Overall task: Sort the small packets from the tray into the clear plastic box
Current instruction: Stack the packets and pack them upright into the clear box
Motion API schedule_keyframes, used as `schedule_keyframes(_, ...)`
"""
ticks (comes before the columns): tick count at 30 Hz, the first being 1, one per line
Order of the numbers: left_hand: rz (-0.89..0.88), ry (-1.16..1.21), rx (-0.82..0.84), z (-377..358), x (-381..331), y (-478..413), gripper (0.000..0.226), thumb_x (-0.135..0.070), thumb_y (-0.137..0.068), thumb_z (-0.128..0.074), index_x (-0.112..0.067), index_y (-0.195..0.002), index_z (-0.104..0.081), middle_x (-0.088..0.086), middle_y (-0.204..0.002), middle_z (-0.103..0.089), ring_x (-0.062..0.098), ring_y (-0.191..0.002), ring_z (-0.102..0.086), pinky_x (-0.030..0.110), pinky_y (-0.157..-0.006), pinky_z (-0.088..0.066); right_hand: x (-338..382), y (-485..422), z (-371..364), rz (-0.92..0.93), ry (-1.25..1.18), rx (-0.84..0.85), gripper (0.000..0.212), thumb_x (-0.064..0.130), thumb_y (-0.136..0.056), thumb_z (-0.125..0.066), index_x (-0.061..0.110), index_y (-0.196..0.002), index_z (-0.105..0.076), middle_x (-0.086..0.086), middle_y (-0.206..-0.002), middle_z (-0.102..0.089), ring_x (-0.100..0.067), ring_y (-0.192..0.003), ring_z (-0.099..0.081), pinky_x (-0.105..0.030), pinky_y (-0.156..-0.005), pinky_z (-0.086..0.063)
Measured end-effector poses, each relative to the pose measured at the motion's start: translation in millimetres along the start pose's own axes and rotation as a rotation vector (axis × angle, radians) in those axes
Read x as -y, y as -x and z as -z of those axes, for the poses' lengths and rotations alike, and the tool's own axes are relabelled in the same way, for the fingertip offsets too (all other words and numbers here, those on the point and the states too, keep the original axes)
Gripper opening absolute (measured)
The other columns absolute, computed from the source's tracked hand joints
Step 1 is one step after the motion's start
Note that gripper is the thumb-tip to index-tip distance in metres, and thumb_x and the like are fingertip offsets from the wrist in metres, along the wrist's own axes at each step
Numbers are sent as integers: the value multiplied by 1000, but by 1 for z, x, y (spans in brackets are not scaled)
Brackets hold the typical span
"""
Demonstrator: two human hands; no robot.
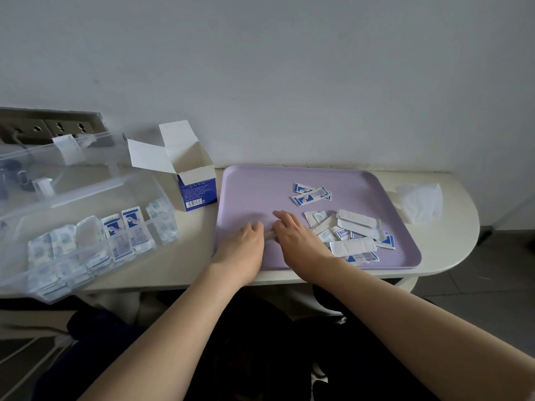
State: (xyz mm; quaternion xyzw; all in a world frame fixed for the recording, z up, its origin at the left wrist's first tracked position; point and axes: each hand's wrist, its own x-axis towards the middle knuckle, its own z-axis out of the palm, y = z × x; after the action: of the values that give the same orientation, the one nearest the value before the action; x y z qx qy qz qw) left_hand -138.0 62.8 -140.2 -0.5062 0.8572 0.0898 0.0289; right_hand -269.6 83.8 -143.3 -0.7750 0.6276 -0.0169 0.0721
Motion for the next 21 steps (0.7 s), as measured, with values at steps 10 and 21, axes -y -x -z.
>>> schedule_keyframes(10,-1,120,-103,25,24,22,20,-6,-97,-31,-18,-113,-37,-2,-75,-44,15,-57,-45,25,-47,-29,8,-7,12,33,-171,-127,17,1,-92,-44,13,-104,-48,5,-93,-59,-23,-79,-63,-33,-63,-44)
schedule_keyframes(21,6,166,-230,36,48,43,17,-8,-98,-36,-22,-104,-43,0,-71,-51,20,-59,-52,25,-44,-28,19,-2,37,36,-343,-128,20,27,-98,-44,16,-87,-57,7,-70,-64,-15,-63,-65,-32,-66,-51)
